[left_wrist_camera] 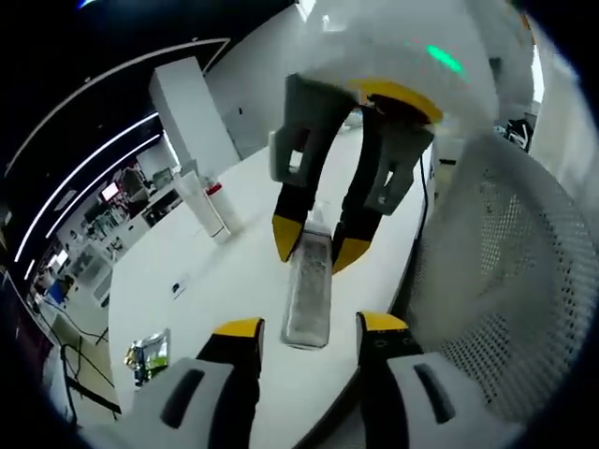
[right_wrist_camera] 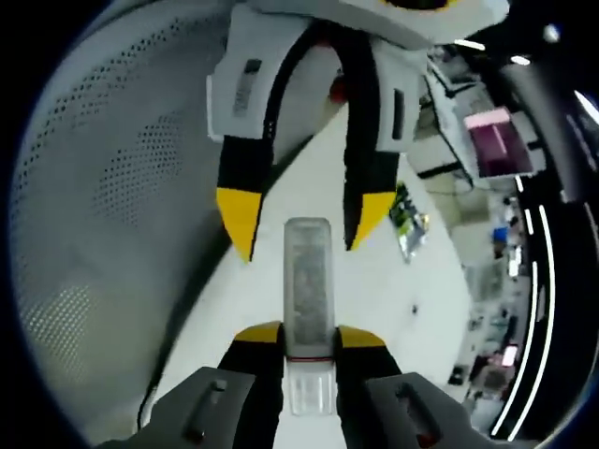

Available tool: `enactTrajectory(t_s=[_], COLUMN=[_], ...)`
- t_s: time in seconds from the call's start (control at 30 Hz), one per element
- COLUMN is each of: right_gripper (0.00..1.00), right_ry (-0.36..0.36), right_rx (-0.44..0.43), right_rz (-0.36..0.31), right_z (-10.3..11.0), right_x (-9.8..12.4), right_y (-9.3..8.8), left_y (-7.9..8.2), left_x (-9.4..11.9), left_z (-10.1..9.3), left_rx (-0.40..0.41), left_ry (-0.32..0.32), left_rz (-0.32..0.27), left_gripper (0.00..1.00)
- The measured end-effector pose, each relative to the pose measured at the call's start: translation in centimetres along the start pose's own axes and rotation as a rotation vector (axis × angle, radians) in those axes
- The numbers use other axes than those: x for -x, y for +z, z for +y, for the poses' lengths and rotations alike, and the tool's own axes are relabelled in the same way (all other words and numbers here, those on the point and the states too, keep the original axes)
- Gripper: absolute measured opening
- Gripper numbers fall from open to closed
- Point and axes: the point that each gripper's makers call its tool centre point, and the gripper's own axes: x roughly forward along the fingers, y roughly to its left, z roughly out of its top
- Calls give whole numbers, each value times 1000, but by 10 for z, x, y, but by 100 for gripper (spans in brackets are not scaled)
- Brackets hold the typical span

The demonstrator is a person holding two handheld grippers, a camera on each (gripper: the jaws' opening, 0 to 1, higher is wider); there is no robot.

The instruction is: Arrange the skincare products in the storage area until every visible bottle or jar stands upright without overlapping.

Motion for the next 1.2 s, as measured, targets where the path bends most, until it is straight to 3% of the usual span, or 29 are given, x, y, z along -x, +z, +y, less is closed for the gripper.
enactTrajectory(t_s=[0.13, 0.27, 0.37, 0.4, 0.57, 0.6, 0.87, 1.0, 1.2], right_gripper=[15, 15, 15, 15, 15, 15, 16, 16, 18], right_ry=[16, 16, 14, 13, 20, 29, 67, 55, 14], right_rx=[62, 83, 101, 109, 85, 87, 40, 100, 112], right_rz=[8, 25, 15, 29, 10, 2, -18, -13, -25], right_z=[0, -1, -2, -3, -7, -6, 2, 6, 4], right_x=[1, 1, 3, 5, 7, 8, 9, 8, 8], right_y=[11, 17, 23, 22, 29, 32, 29, 30, 29], left_y=[1, -4, 0, -2, -7, -11, -7, -8, -6], left_x=[0, -2, -4, -3, -1, 0, 5, 5, 7], left_z=[-1, -1, -10, -11, -7, -6, -12, -15, -16], left_rx=[-14, -16, -21, -32, -98, -65, 59, 115, 204], left_ry=[-3, -8, -56, -57, -26, -32, -71, -92, -114], left_rz=[-6, 13, -12, -1, 54, 75, 74, 84, 74], left_gripper=[32, 31, 26, 22, 19, 18, 17, 16, 16])
